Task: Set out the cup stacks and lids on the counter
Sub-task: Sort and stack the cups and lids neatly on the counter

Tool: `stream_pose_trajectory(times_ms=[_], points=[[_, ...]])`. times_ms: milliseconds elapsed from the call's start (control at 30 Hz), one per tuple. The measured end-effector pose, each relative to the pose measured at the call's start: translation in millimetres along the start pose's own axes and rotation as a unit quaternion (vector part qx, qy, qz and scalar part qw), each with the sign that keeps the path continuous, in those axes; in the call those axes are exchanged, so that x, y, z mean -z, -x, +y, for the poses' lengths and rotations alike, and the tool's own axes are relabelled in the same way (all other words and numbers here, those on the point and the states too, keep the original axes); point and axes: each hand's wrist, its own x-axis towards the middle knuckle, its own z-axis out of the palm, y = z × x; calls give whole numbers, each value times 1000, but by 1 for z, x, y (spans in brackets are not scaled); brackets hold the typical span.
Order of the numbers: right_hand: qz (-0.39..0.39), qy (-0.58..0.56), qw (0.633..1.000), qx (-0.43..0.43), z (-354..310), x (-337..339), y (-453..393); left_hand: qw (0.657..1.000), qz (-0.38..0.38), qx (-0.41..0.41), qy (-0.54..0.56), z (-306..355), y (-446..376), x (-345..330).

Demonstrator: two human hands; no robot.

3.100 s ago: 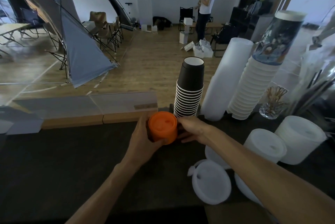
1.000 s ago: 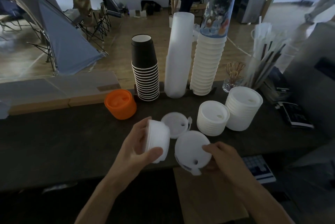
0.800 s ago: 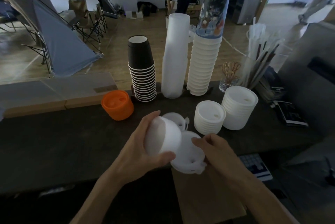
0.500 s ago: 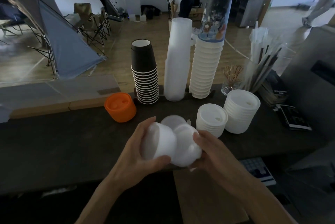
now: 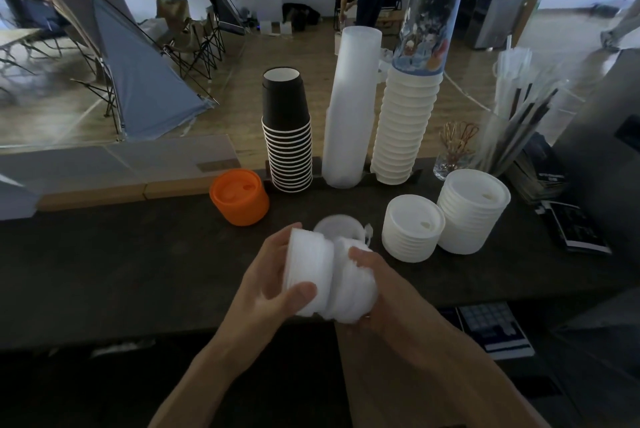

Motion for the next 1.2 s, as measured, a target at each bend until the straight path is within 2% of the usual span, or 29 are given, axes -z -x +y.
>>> stream_pose_trajectory(times_ms=[67,133,167,200,267,333,400,467,533,600,700,800,933,1000,1133,1200], points=[[21,6,1000,-21,-5,-12,-2,999,28,14,-22,-2,0,-6],[66,-50,994,-69,-6,-15,-13,997,59,33,28,-2,-1,-10],[67,-101,991,-54,-4,-8,-10,992,79,53,81,0,-2,-9],[66,-140,988,-1,-2,3,-5,980,111,72,146,2,-3,-8],[53,-110,992,25,-6,12,-8,951,152,104,250,3,-2,-3],[65,-59,996,7,-18,12,-20,926,163,135,312,10,0,-2],[17,11,999,49,-14,17,-15,914,152,142,347,18,4,-1],[-13,13,997,74,-13,23,-16,918,137,149,342,25,3,-3],[-23,14,995,99,-13,28,-19,932,151,159,289,28,2,-7],[-42,90,986,137,-14,29,-20,934,189,164,256,29,-2,-10],[-52,267,944,184,-19,26,-17,939,141,187,251,38,-5,-22],[-81,323,921,201,-19,26,-20,939,139,196,247,40,-9,-27],[-91,351,910,199,-15,28,-25,936,117,224,246,34,-16,-26],[-95,341,915,191,-15,29,-27,942,104,231,219,31,-19,-24],[-95,330,922,178,-12,31,-31,944,133,244,178,22,-28,-16],[-91,310,930,174,-9,29,-33,948,114,257,148,23,-33,-11]])
